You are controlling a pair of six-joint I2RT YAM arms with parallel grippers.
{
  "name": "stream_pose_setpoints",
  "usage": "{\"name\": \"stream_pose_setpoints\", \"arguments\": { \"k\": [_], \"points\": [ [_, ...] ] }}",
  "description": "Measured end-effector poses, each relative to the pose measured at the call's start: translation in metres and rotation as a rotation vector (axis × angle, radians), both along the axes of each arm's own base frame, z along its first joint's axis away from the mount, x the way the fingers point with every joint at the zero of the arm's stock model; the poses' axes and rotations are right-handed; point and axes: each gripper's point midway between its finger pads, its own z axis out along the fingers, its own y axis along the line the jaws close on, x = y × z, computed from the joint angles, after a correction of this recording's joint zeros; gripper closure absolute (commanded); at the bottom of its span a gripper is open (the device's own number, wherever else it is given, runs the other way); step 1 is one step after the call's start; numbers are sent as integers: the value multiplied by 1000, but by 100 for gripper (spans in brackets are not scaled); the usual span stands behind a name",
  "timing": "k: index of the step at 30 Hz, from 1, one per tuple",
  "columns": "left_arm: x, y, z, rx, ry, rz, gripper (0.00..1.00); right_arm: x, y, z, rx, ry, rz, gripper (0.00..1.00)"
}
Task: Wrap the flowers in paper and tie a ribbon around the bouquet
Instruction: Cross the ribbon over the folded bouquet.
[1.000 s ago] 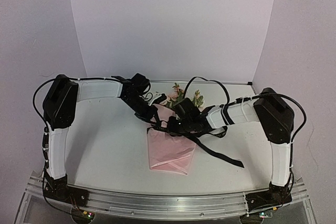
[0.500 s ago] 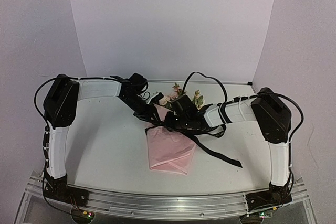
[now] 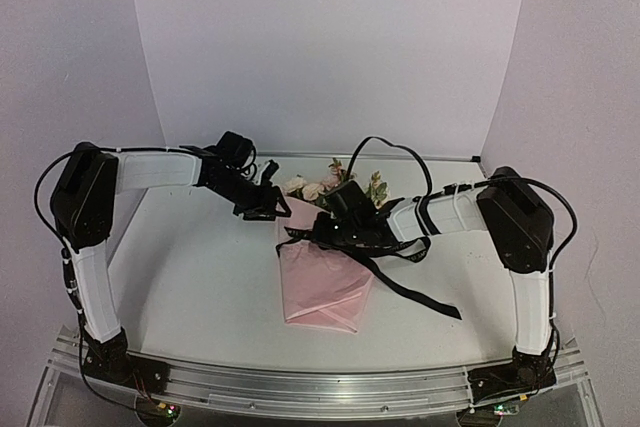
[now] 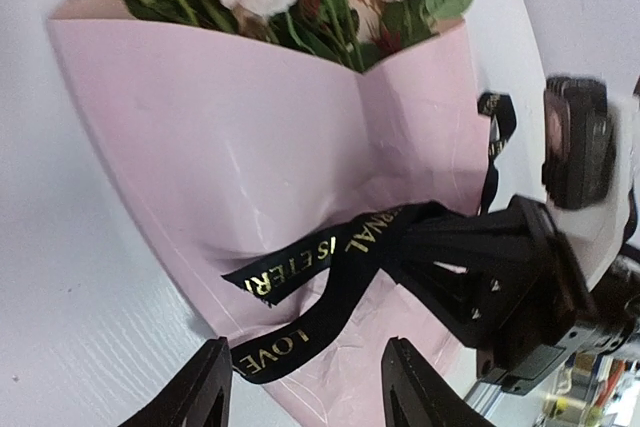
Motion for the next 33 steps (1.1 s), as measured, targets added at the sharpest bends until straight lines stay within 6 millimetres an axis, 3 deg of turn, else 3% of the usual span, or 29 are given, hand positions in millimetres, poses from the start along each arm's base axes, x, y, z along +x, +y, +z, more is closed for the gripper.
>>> {"name": "stream_pose_setpoints", "arguments": {
  "k": [4,8,18,22,33],
  "points": [
    [14,9,3,-25,22,91,50,1,2,-2,0,0,1,100],
    [15,6,-1,-47,58,116,51,0,3,-2,5,6,9,100],
    [9,-2,-47,-45,194,119,54,0,9,-3,17,16,26,100],
    [8,-3,-52,-49,210,117,55,0,10,-2,20,17,28,100],
    [14,-13,-48,-97,213,104,76,0,12,1,29,15,33,100]
  ]
}}
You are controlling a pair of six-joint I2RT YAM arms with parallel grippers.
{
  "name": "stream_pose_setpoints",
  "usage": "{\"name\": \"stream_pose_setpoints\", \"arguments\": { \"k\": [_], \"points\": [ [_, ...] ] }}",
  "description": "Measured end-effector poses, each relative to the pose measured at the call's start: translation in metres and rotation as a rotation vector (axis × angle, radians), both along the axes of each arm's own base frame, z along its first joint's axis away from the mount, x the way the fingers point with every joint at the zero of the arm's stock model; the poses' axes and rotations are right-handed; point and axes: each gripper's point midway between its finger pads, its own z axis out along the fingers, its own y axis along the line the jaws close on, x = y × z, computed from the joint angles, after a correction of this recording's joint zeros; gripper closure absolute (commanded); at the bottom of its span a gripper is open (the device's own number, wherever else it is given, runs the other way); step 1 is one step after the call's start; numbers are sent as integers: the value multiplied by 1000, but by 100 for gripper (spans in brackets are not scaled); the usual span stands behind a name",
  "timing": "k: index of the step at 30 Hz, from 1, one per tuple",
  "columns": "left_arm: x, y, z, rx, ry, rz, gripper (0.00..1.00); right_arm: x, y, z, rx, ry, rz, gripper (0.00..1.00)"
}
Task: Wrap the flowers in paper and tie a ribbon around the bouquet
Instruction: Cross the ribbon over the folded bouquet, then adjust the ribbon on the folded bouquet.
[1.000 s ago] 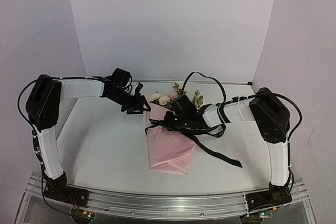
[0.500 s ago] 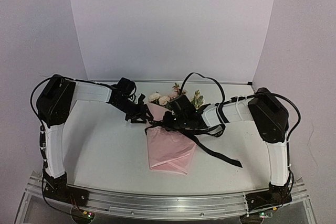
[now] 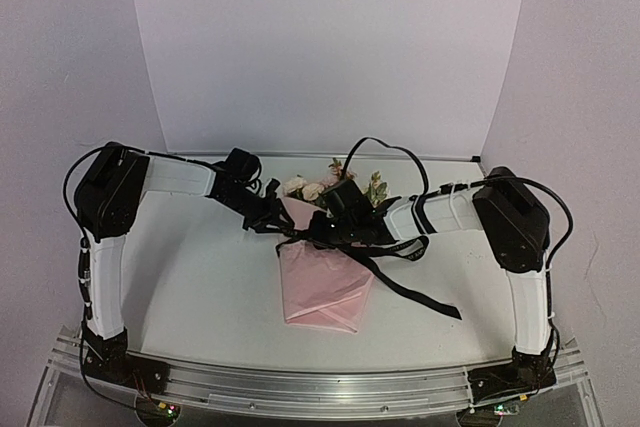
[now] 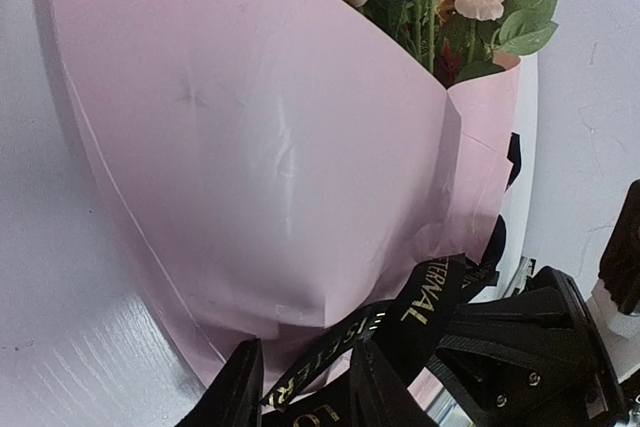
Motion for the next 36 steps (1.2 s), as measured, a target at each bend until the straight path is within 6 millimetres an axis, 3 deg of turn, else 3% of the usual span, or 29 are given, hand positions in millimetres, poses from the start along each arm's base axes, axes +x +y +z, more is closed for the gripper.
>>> {"name": "stream_pose_setpoints", "arguments": {
  "k": [4,6,14,19,22,28,32,36],
  "points": [
    [-1,0,-4,3,8,0,93,0,0,0,0,1,1,98],
    [0,0,-4,4,7,0,100,0,0,0,-2,2,2,89],
    [8,7,-8,53,-26,38,100,-6,-3,-2,-36,39,17,49],
    [16,12,6,70,-84,69,100,-20,-16,6,-66,67,30,36],
    [22,16,26,67,-140,94,100,-30,-29,26,-65,58,35,27],
    [31,37,56,107,-240,183,100,-53,-64,58,-84,4,47,22],
    [34,68,65,161,-273,280,100,-75,-100,47,-153,5,67,20],
    [33,94,72,201,-300,352,100,-93,-133,12,-264,43,106,19]
  ]
}}
